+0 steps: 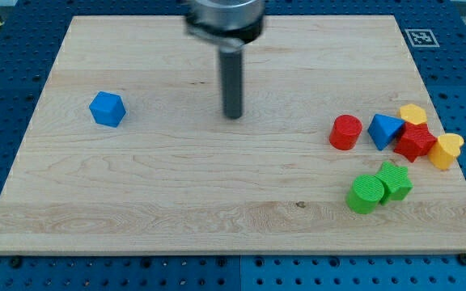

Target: Make a triangle out of yellow hexagon red star and the blue triangle

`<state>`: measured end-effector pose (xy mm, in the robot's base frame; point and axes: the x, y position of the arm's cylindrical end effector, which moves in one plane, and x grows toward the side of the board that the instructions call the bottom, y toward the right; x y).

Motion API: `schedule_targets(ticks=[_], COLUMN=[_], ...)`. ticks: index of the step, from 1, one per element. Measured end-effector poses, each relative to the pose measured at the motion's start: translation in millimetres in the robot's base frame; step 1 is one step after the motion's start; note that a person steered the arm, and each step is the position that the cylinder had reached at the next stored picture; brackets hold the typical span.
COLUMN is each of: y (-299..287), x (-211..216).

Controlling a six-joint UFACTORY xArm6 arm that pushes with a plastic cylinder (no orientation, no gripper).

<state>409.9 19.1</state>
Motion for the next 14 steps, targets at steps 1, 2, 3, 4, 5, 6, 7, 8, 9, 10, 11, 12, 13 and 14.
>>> schedule_targets(ticks=[1,2,3,4,5,6,7,8,9,10,11,12,13,14], y=[98,205,298,326,326,325,317,288,271,271,251,213,205,206], x=[-26,-26,-4,18,28,39,60,57,55,55,48,38,40,58])
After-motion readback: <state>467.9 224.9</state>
